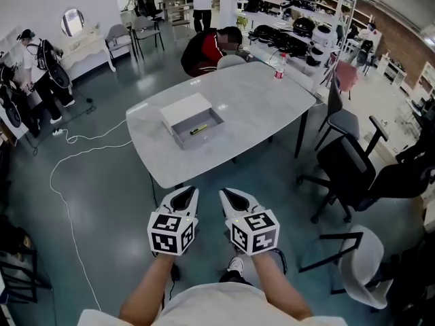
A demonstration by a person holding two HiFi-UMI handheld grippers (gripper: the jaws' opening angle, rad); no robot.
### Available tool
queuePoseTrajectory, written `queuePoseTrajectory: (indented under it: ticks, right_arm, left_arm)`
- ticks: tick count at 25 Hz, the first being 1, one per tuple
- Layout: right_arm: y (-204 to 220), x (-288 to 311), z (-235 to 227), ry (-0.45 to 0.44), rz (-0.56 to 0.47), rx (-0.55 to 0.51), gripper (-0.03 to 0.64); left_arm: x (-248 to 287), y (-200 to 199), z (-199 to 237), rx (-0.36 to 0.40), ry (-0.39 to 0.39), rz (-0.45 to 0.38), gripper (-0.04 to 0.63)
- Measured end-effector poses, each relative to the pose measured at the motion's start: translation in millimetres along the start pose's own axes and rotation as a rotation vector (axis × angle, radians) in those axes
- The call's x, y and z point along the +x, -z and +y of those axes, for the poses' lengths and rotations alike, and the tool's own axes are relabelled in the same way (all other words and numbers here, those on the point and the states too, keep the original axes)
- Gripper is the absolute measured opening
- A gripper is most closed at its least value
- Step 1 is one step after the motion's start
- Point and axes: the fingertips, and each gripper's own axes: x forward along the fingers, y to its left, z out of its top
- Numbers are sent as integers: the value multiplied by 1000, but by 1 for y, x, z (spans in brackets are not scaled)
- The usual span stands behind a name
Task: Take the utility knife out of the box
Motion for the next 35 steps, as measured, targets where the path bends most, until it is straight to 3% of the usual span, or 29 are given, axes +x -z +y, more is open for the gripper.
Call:
queuePoseTrajectory:
  ticks: [15, 35]
  right_arm:
    - [-30, 18, -93, -99, 33, -4, 5]
    - [-42, 59, -120, -150, 63, -42, 5]
  left_arm:
    - [90, -29, -31, -22, -69, 19, 25]
    - [130, -37, -5, -61, -121, 9, 25]
